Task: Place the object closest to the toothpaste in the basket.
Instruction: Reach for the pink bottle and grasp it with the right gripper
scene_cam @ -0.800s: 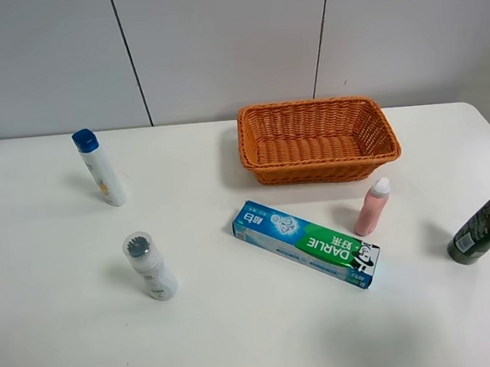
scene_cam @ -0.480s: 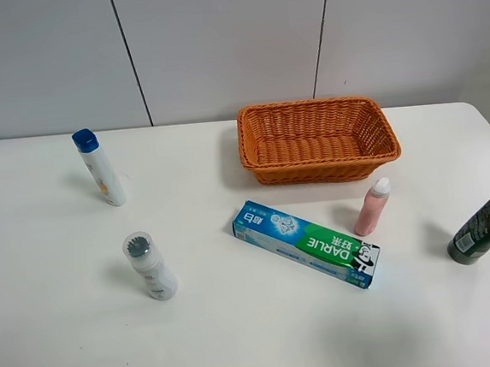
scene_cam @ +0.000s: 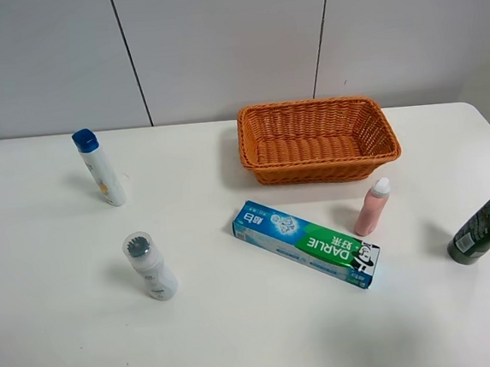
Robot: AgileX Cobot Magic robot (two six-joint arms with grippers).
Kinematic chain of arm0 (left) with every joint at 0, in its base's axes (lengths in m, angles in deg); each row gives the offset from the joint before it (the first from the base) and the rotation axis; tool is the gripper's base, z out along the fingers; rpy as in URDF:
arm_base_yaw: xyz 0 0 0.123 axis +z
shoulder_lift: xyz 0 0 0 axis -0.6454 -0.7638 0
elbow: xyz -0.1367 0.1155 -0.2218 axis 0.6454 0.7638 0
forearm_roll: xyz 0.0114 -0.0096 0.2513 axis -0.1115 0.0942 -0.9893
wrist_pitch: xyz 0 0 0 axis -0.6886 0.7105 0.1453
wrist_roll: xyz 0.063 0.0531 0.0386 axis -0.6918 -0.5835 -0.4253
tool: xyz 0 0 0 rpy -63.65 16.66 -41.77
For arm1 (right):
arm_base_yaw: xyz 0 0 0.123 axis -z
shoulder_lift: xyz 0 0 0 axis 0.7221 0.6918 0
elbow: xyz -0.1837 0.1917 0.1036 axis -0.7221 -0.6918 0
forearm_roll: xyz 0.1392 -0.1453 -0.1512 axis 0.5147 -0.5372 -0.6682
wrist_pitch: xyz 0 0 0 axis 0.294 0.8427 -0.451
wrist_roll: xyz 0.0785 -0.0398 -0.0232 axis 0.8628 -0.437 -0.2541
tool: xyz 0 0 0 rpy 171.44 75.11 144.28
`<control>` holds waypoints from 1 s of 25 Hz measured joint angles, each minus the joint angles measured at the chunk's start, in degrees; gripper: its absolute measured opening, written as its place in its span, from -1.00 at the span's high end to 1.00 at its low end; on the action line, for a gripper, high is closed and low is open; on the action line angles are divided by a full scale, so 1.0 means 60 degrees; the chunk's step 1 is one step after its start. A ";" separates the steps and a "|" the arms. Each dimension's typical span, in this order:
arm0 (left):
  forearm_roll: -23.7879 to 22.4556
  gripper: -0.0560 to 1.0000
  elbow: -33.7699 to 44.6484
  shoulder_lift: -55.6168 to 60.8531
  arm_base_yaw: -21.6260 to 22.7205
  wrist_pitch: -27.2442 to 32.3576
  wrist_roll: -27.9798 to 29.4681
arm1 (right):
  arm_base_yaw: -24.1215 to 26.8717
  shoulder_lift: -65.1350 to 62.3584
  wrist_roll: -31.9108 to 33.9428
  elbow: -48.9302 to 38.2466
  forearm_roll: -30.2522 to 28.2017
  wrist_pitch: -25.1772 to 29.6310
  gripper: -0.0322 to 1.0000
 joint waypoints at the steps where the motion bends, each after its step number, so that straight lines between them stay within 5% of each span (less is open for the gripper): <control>1: 0.0000 -0.88 0.0000 0.0000 0.0000 0.0000 0.0000 | 0.0000 0.0000 0.0000 0.0000 0.0000 0.0000 -0.97; 11: 0.0000 -0.88 0.0000 0.0000 0.0000 0.0000 0.0000 | 0.0000 0.0215 0.0000 0.0330 0.0222 0.0028 -0.97; 25: 0.0018 -0.88 0.0000 0.0000 0.0000 0.0000 0.0000 | 0.0000 0.5587 0.0470 0.3087 0.0222 0.0019 -0.97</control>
